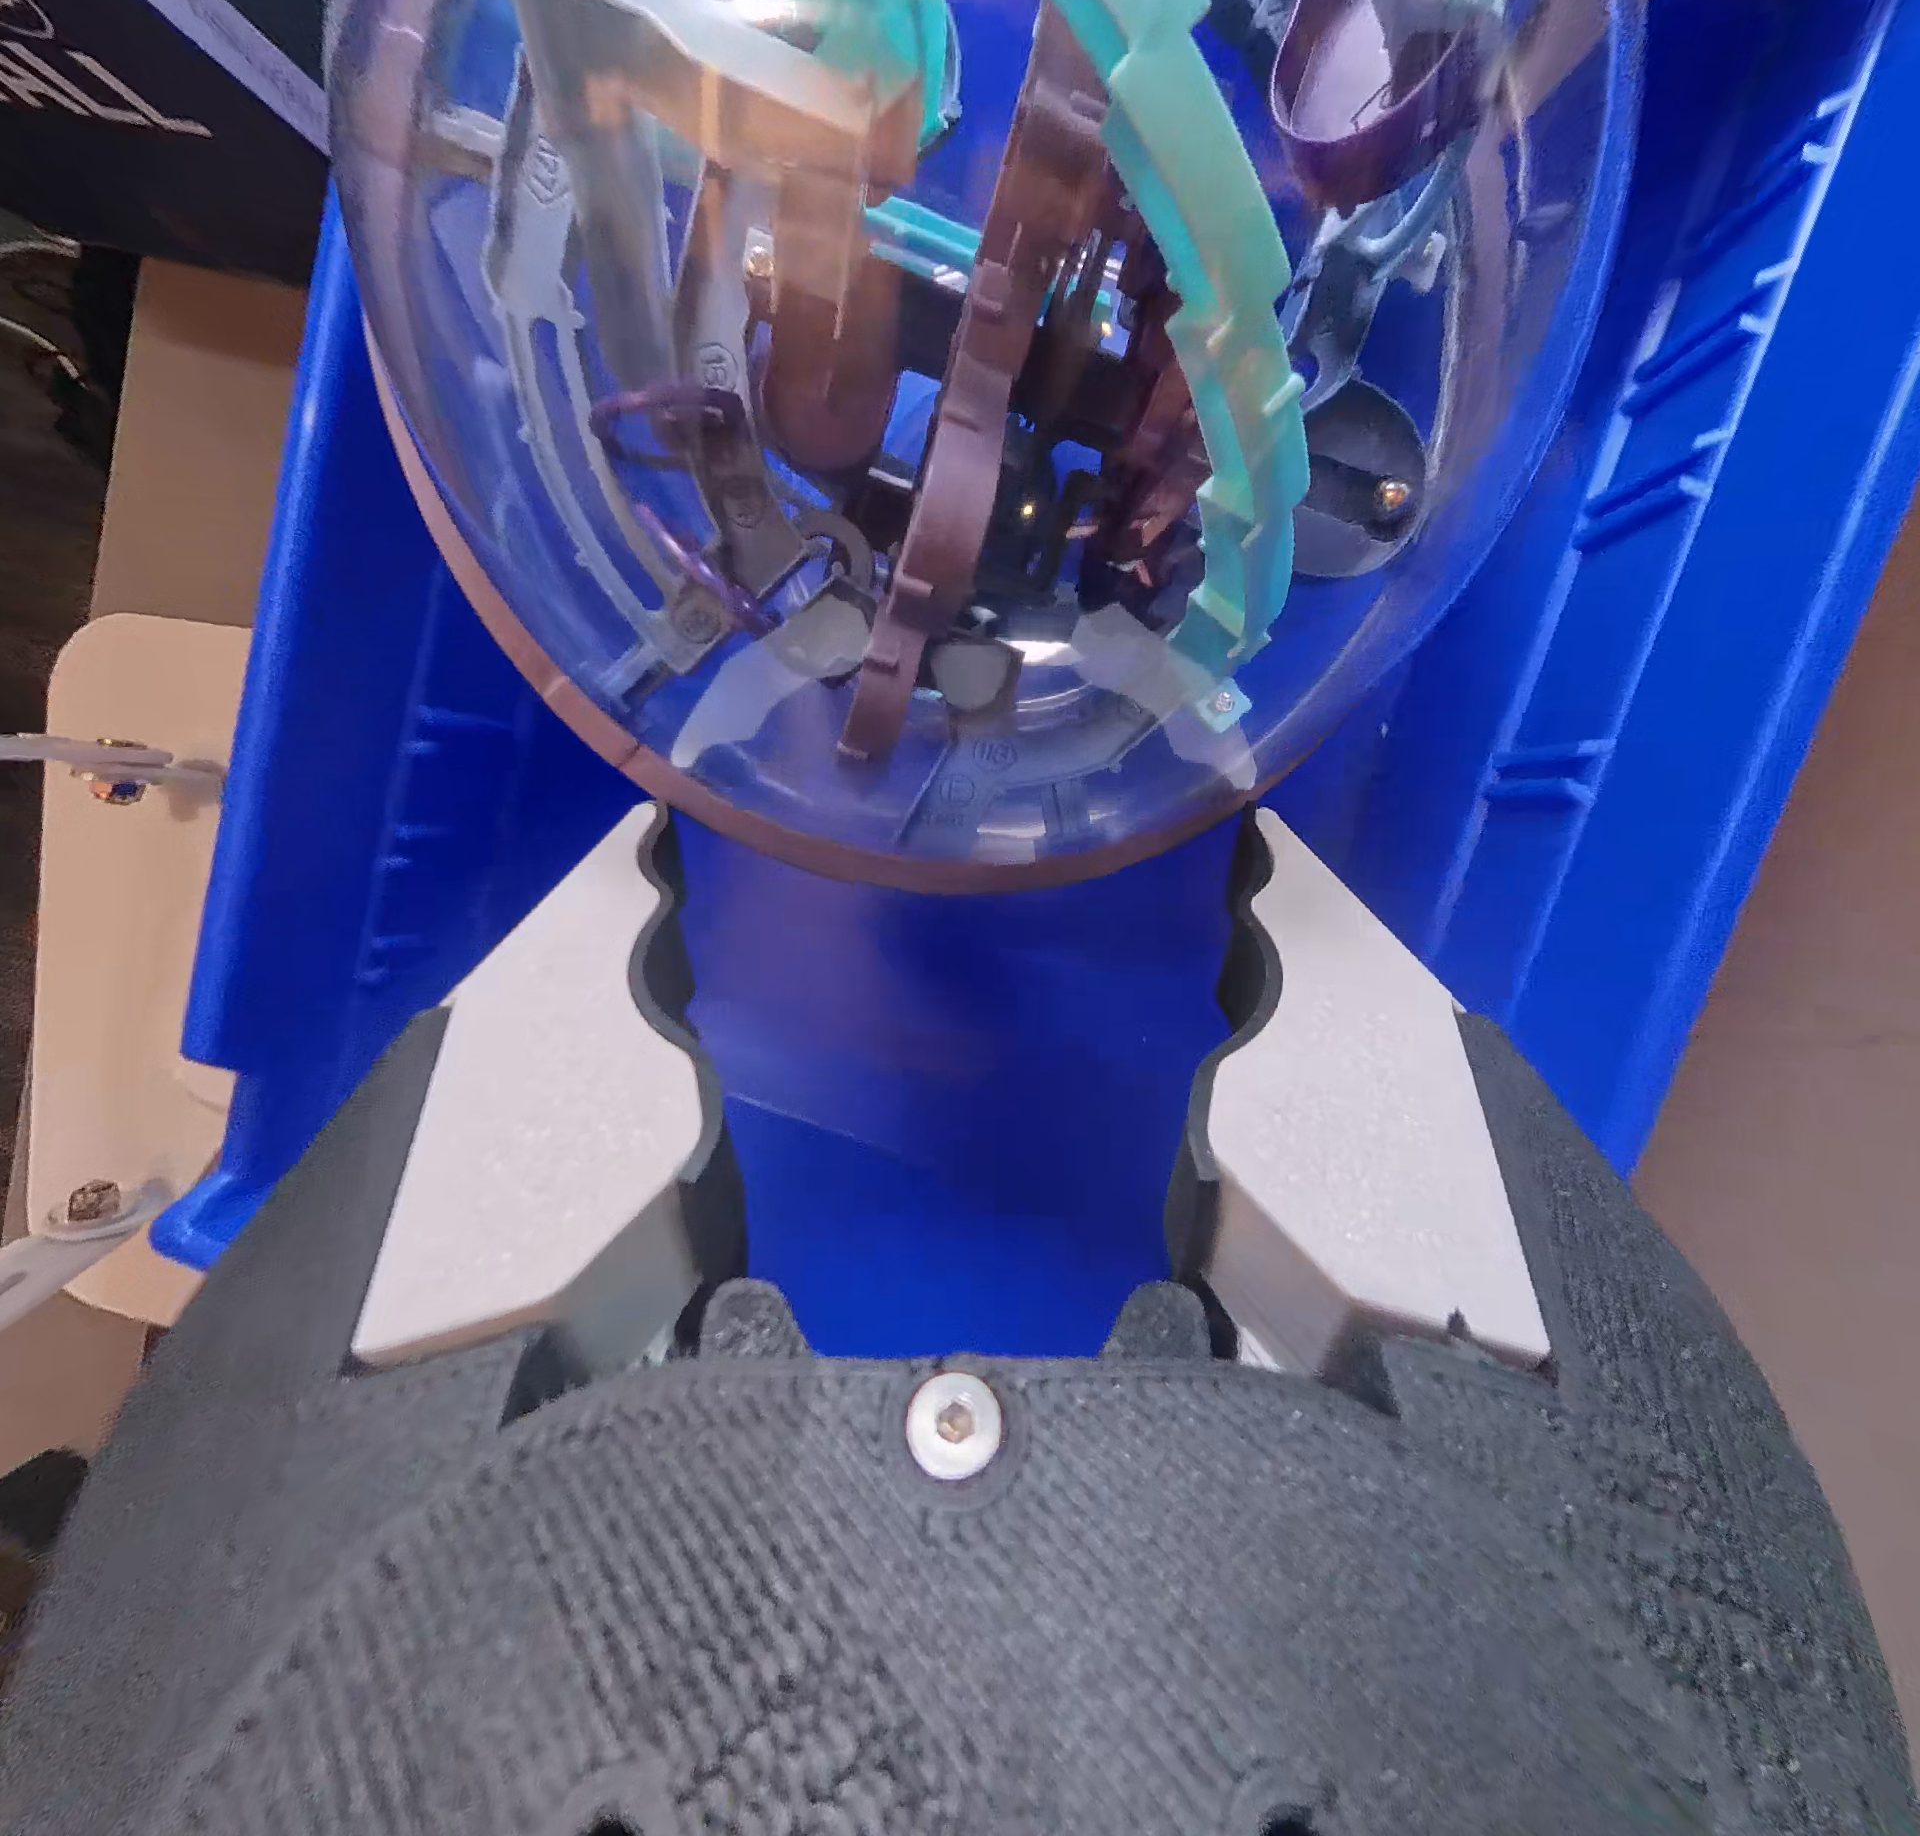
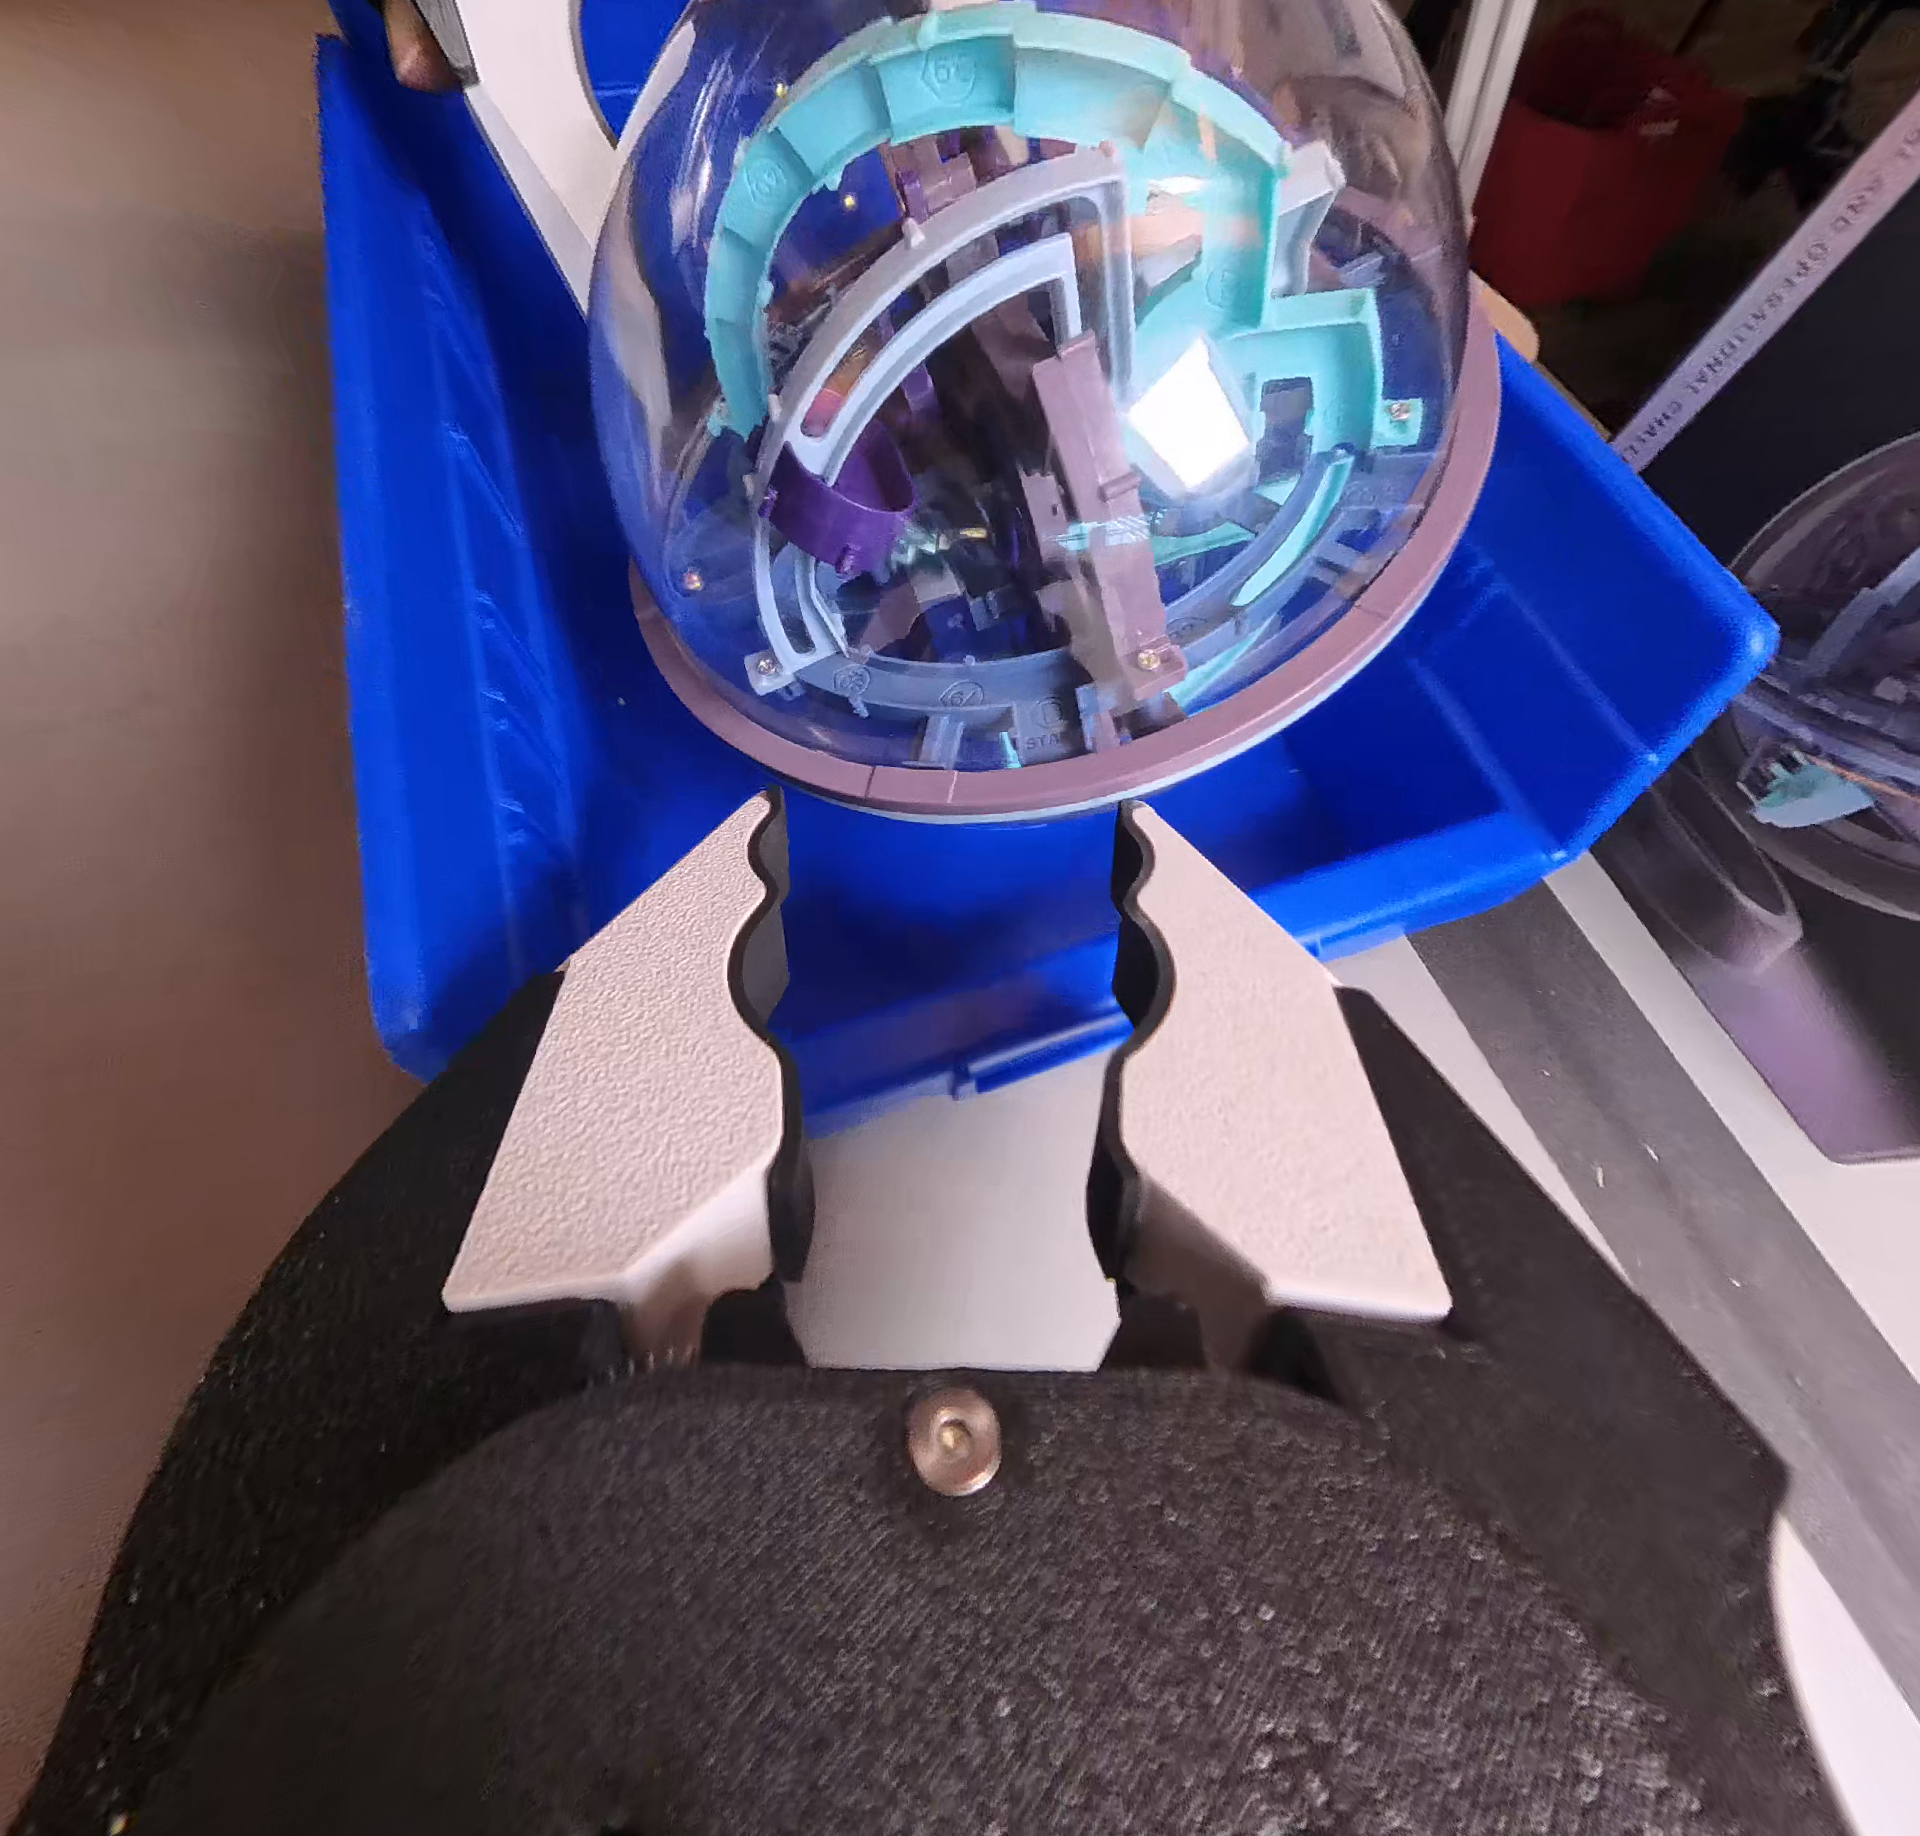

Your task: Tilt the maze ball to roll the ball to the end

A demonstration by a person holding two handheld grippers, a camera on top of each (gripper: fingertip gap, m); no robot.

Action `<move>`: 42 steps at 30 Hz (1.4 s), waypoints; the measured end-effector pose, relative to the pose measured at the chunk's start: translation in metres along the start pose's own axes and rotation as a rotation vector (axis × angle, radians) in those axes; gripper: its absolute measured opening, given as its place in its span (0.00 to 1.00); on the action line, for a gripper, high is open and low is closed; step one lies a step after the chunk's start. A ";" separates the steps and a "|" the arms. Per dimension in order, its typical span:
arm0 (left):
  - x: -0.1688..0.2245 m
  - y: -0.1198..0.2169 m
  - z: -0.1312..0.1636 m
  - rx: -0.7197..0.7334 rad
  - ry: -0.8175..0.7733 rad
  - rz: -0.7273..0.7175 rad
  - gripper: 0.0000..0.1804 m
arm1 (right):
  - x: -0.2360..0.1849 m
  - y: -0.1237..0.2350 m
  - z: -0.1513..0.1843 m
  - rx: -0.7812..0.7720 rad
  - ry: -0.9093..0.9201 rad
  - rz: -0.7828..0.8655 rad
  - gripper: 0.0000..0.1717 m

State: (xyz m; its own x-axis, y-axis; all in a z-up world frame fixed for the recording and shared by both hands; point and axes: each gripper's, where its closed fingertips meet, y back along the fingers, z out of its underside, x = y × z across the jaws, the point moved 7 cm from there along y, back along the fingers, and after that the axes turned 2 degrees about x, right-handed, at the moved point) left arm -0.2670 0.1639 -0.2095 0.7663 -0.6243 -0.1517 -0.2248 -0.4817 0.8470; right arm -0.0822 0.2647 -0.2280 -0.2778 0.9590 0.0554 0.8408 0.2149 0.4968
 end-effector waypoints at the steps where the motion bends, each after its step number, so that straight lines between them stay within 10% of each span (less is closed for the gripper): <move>1: 0.002 0.002 0.003 -0.024 -0.003 0.007 0.57 | -0.003 -0.001 -0.001 -0.006 0.008 -0.012 0.34; 19: 0.000 -0.011 0.007 -0.096 -0.158 -0.130 0.63 | 0.006 -0.010 -0.010 -0.059 0.361 0.157 0.53; 42: 0.009 0.037 -0.014 0.308 -0.182 -0.112 0.59 | 0.002 0.014 -0.037 0.208 0.241 0.122 0.58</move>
State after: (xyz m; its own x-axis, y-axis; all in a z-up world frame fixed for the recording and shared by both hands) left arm -0.2600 0.1483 -0.1723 0.6829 -0.6430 -0.3466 -0.3372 -0.6984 0.6313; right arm -0.0877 0.2631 -0.1890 -0.2503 0.9140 0.3193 0.9444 0.1579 0.2883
